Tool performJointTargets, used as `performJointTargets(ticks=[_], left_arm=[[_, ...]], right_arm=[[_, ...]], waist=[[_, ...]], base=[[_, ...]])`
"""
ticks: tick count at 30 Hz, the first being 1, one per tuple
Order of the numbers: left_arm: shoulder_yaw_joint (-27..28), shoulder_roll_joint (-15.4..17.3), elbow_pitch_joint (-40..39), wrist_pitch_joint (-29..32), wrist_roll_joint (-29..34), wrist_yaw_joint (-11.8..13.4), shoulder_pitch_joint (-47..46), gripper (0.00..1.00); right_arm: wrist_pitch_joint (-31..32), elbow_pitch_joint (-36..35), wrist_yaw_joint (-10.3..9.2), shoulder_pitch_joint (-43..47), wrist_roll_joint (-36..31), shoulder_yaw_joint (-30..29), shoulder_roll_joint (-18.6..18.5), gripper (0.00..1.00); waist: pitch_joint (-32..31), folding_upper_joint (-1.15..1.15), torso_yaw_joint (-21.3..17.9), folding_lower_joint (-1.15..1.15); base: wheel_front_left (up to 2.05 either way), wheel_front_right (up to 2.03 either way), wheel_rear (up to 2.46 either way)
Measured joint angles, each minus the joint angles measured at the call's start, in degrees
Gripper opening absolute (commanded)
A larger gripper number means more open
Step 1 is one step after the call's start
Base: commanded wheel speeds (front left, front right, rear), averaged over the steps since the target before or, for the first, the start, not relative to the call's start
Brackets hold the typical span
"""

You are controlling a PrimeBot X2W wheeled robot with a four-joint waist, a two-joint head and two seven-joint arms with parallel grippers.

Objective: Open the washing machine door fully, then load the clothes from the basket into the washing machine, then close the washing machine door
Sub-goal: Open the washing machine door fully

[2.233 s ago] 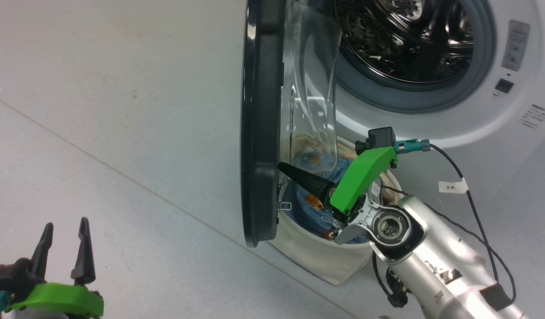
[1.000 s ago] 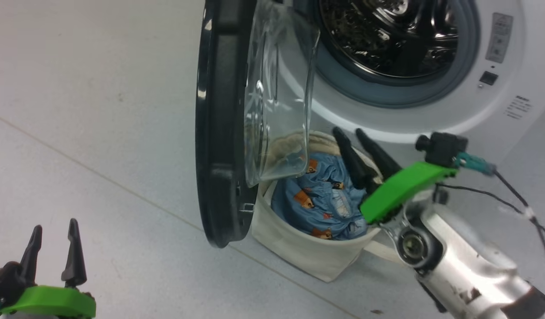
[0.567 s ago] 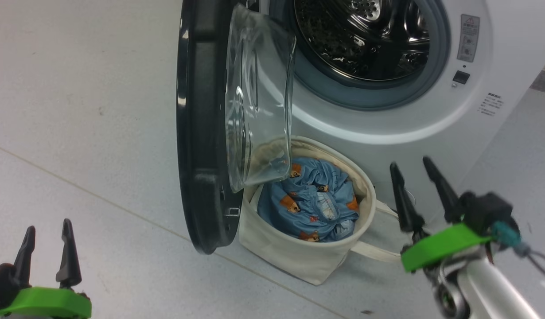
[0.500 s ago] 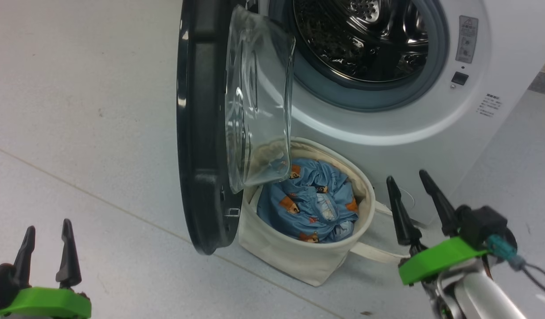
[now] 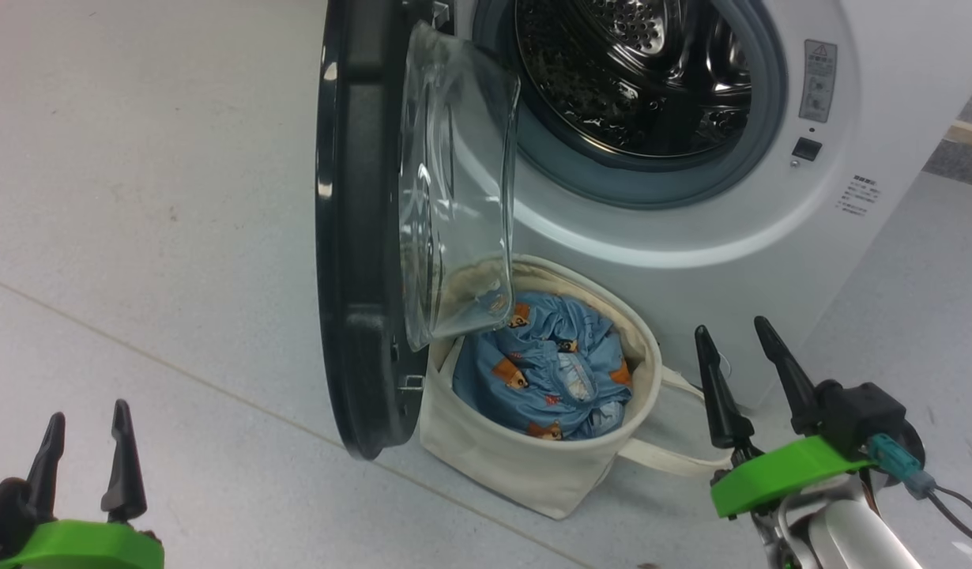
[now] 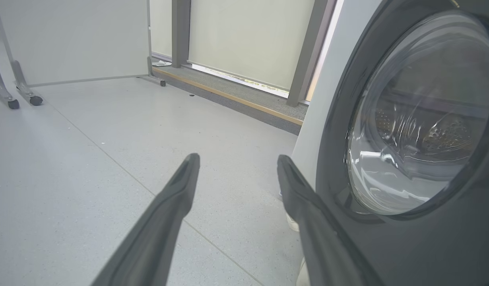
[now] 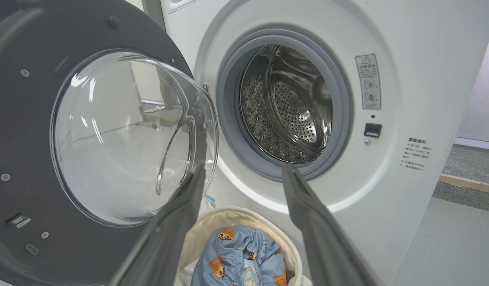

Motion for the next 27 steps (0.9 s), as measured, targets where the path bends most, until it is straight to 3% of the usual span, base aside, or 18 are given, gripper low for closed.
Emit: performJointTargets(ticks=[22, 23, 24, 27], left_arm=[[-0.1, 0.0, 0.3, 0.0, -0.1, 0.0, 0.0, 1.00], [-0.1, 0.0, 0.2, 0.0, -0.1, -0.1, 0.0, 0.76], [-0.2, 0.0, -0.1, 0.0, -0.1, -0.1, 0.0, 0.00], [-0.7, -0.3, -4.0, 0.0, -0.2, -0.1, 0.0, 0.00]], right_arm=[[0.0, 2.3, 0.00, 0.0, 1.2, 0.3, 1.3, 1.00], [0.0, 2.3, 0.00, 0.0, 1.2, 0.3, 1.3, 1.00], [0.0, 2.3, 0.00, 0.0, 1.2, 0.3, 1.3, 1.00], [0.0, 2.3, 0.00, 0.0, 1.2, 0.3, 1.3, 1.00]], waist=[[-0.4, 0.00, -0.7, 0.00], [-0.4, 0.00, -0.8, 0.00], [-0.3, 0.00, -0.8, 0.00], [-0.3, 0.00, -0.9, 0.00]], base=[[0.00, 0.00, 0.00], [0.00, 0.00, 0.00], [0.00, 0.00, 0.00], [0.00, 0.00, 0.00]])
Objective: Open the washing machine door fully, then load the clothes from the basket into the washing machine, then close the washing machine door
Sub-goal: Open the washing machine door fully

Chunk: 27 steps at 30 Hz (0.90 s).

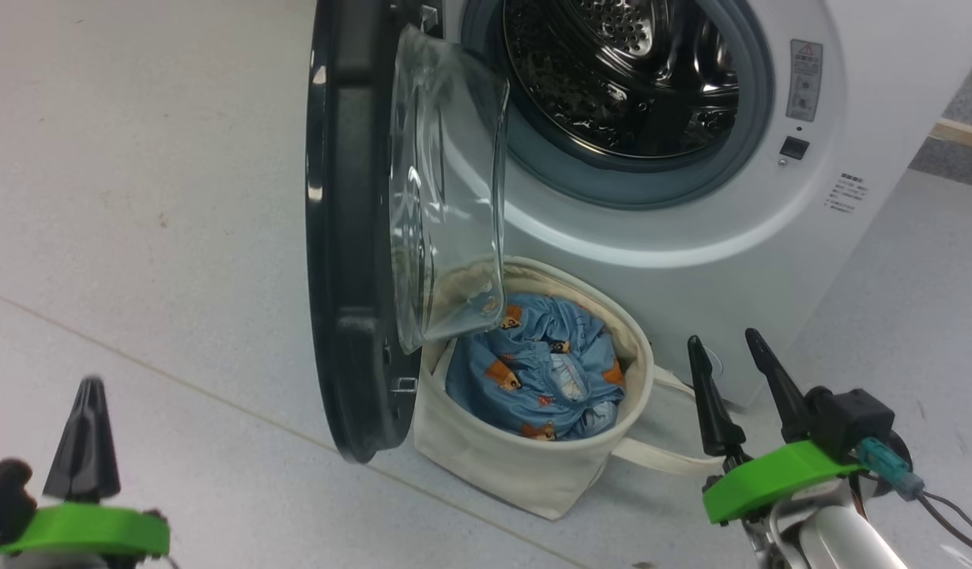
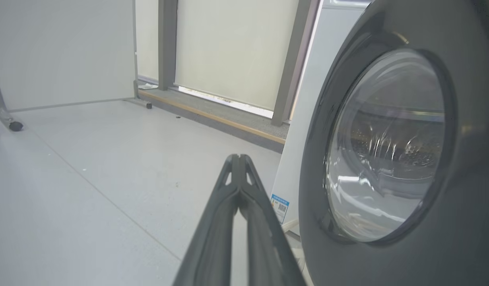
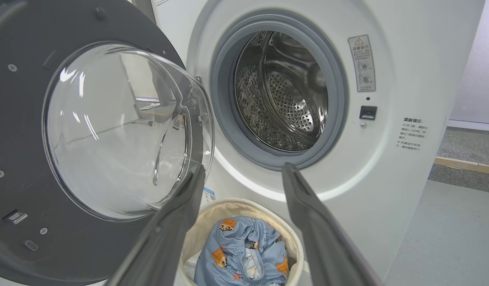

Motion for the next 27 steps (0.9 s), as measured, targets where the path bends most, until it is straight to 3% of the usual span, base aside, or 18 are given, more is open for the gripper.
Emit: performJointTargets(ticks=[7, 12, 20, 27], left_arm=[[-6.2, -3.6, -17.8, 0.0, 1.0, -0.5, -0.5, 0.00], [-14.3, -4.8, -27.5, -0.4, 2.2, -0.5, -1.5, 0.00], [-23.8, -5.4, -22.6, -0.4, 2.7, -0.5, -0.3, 0.00], [-24.0, -5.5, -13.2, 1.5, 2.1, 1.2, -0.5, 0.00]], right_arm=[[0.0, -0.4, 0.00, 0.0, 0.6, 0.2, 0.0, 1.00], [0.0, -1.0, 0.00, 0.0, 1.0, 0.7, 0.0, 1.00], [0.0, -1.1, 0.01, 0.0, 1.1, 1.1, 0.0, 1.00], [0.0, -1.0, 0.01, 0.0, 1.5, 1.0, -0.5, 1.00]], waist=[[-0.8, 0.00, -0.9, 0.00], [-1.0, 0.00, -2.5, 0.00], [-0.8, 0.00, -5.1, 0.00], [-0.3, 0.00, -7.7, 0.00]], base=[[0.00, 0.00, 0.00], [0.00, 0.00, 0.00], [0.00, 0.00, 0.00], [0.00, 0.00, 0.00]])
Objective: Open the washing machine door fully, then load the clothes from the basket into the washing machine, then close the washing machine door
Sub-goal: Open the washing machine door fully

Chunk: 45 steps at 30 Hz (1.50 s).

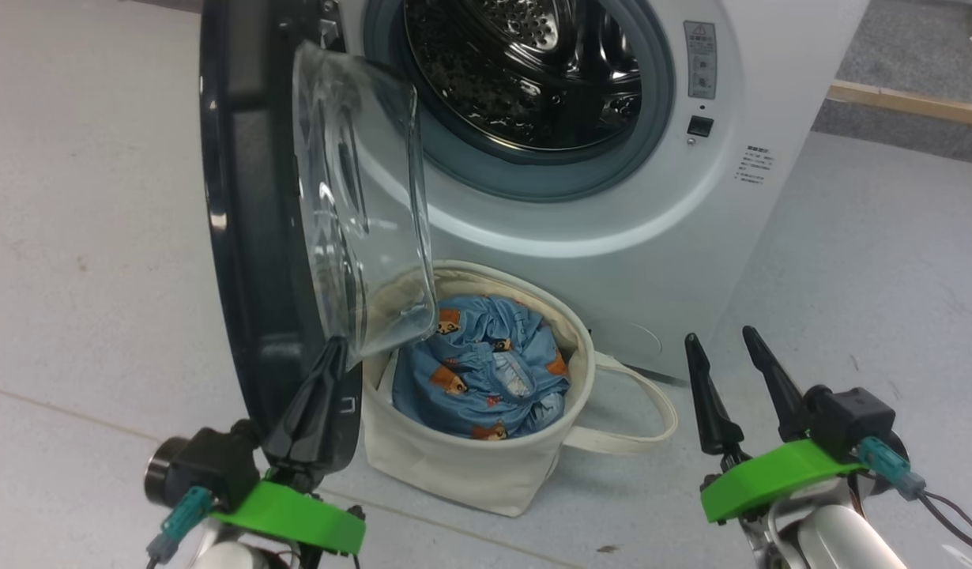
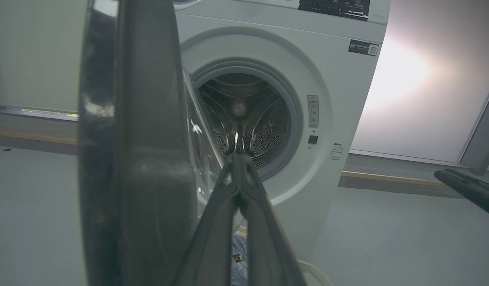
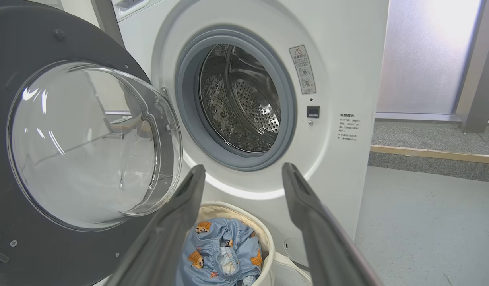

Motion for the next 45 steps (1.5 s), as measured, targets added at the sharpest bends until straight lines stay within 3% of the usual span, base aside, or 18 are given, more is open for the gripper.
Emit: performJointTargets(ticks=[14, 27, 35, 45], left_arm=[[6.6, 2.0, 5.6, 0.1, -3.9, 2.5, -1.9, 0.00], [20.9, 13.4, 15.7, 0.1, -10.2, 3.7, -8.3, 0.00], [25.7, 17.7, 24.8, -0.4, -13.2, 3.4, -12.6, 0.00], [26.0, 17.1, 26.4, -1.4, -13.7, 1.9, -13.9, 0.00]], right_arm=[[0.0, 0.0, 0.00, -0.3, 0.0, -0.4, 0.5, 1.00], [0.0, 0.0, 0.00, -2.5, -0.5, -1.0, 0.7, 1.00], [0.0, 0.0, 0.00, -2.7, -0.5, -1.2, 0.7, 1.00], [0.0, 0.0, 0.00, -2.7, -0.5, -1.3, 0.8, 1.00]], waist=[[2.5, 0.00, 2.8, 0.00], [5.9, 0.00, -0.4, 0.00], [6.7, 0.00, -1.4, 0.00], [5.6, 0.00, -0.8, 0.00]], base=[[0.00, 0.00, 0.00], [0.00, 0.00, 0.00], [0.00, 0.00, 0.00], [0.00, 0.00, 0.00]])
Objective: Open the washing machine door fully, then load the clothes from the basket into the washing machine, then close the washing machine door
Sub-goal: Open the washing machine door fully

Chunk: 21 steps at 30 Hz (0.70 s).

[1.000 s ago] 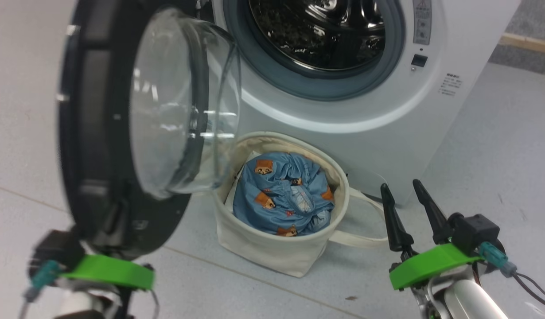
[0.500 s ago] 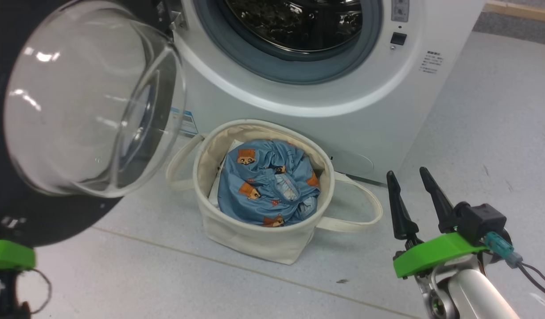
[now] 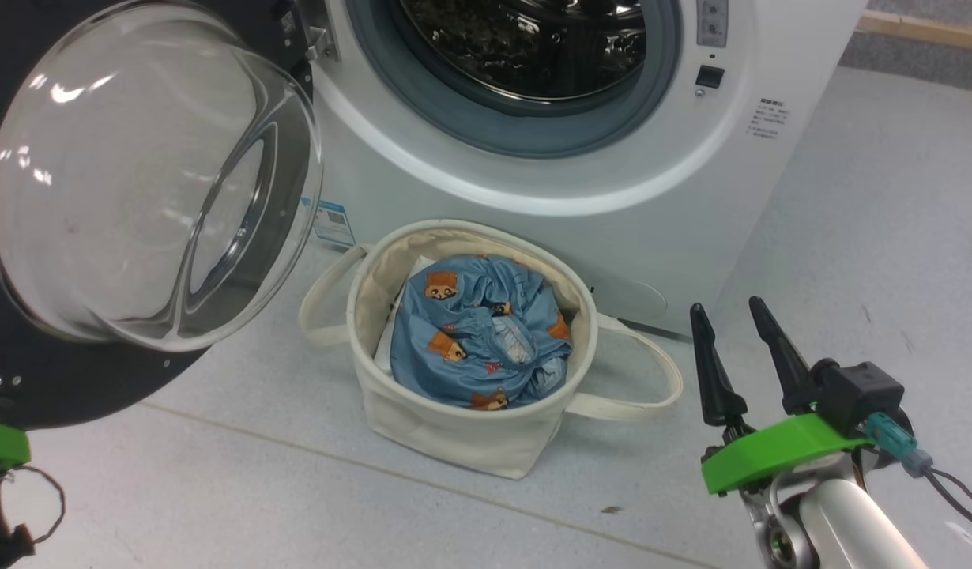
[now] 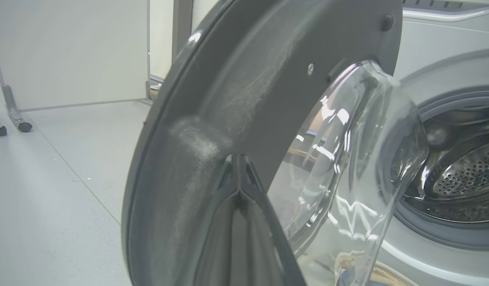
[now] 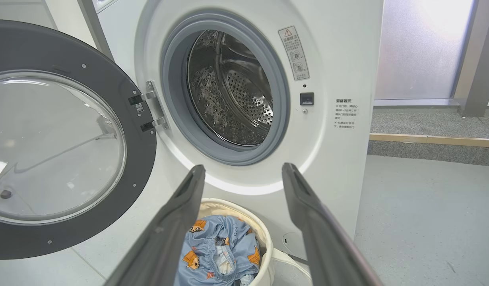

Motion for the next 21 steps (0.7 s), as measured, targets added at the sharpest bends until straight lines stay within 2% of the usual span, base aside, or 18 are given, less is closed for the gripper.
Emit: performJointTargets(ticks=[1, 2, 13, 21], left_arm=[[0.0, -0.5, -0.6, 0.0, -0.2, 0.0, 0.1, 0.86], [-0.1, -0.9, -1.5, 0.0, -0.4, -0.3, 0.4, 1.00], [-5.4, -4.3, -11.3, 0.0, -0.3, -2.3, 5.8, 1.00], [-7.9, -5.2, -14.5, 0.6, -0.4, -3.0, 10.1, 1.00]], right_arm=[[0.0, 0.0, -0.01, 0.0, 0.0, 0.0, 0.0, 1.00], [0.0, 0.0, 0.00, 0.0, 0.0, 0.0, 0.1, 1.00], [0.0, -0.1, 0.00, 0.1, 0.0, 0.0, 0.4, 1.00], [0.0, 0.0, -0.01, 0.1, 0.2, 1.1, 0.7, 1.00]], waist=[[-0.2, 0.00, 0.1, 0.00], [-0.4, 0.00, 0.3, 0.00], [-2.6, 0.00, 0.2, -0.01], [-3.5, 0.00, -4.0, 0.00]], base=[[0.00, 0.00, 0.00], [0.00, 0.00, 0.00], [0.00, 0.00, 0.00], [0.00, 0.00, 0.00]])
